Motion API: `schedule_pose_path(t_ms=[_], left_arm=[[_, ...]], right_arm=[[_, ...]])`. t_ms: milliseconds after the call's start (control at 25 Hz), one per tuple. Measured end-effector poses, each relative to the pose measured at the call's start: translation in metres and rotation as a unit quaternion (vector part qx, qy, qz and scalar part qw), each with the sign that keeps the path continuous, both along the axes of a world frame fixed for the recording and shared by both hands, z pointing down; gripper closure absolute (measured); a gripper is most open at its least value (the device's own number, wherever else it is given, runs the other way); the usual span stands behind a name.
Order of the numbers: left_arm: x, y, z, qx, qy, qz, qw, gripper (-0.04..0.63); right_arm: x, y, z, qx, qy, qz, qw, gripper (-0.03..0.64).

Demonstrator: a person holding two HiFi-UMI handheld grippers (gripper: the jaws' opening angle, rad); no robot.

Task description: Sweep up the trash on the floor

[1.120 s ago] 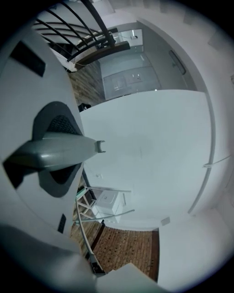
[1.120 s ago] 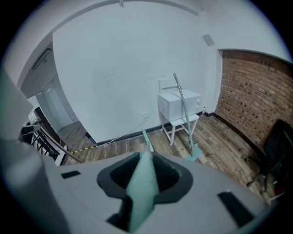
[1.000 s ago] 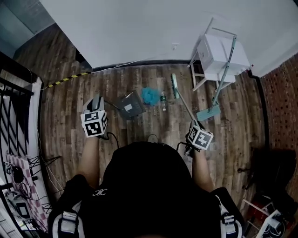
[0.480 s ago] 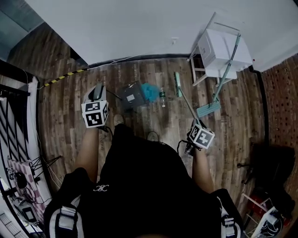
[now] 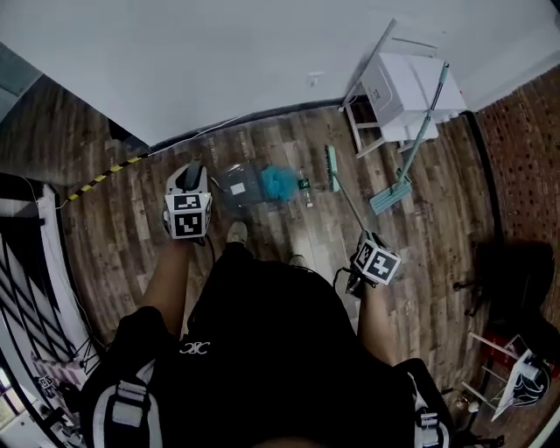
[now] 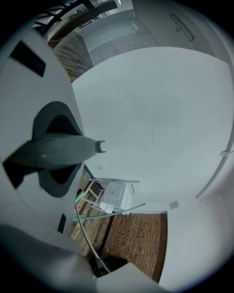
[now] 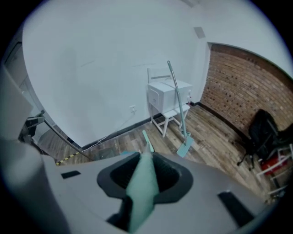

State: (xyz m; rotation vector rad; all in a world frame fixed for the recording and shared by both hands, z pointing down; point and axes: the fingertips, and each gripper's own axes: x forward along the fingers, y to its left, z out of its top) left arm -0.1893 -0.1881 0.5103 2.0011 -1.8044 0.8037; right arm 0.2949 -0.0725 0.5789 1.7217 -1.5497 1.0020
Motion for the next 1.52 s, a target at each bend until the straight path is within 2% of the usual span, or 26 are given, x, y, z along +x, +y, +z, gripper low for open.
schedule_pose_path(t_ms=[160, 320, 560, 880, 1080, 1520], left_arm=[[-0.023, -0.029, 0.025, -0.005, -0.012, 0.038, 0.9992, 0.503], [-0.041, -0.047, 0.059, -0.01, -0.017, 0.071, 0.9973, 0.503], [-0.044, -0.072, 0.11, -0.025, -0.032, 0.118, 0.9922, 0.503], [-0.062, -0.096, 0.159, -0.05, -0.016, 0.074, 0.9958, 0.503], [-0.06, -0.099, 0.18, -0.056, -0.015, 0.084, 0.9948, 0.503], [-0.058, -0.086, 0.201, -0.061, -0.035, 0.112, 0.9912, 0.503]], right_arm=[[-0.022, -0.005, 0.011, -0.015, 0.008, 0.048, 0.999, 0.515], [-0.048, -0.006, 0.025, -0.03, 0.025, 0.074, 0.996, 0.515], [-0.077, -0.023, 0.052, -0.045, 0.037, 0.102, 0.993, 0.515], [-0.09, -0.035, 0.093, -0.079, 0.041, 0.135, 0.987, 0.515], [-0.09, -0.037, 0.11, -0.087, 0.031, 0.161, 0.982, 0.515], [-0.093, -0.046, 0.145, -0.103, 0.044, 0.147, 0.983, 0.515]])
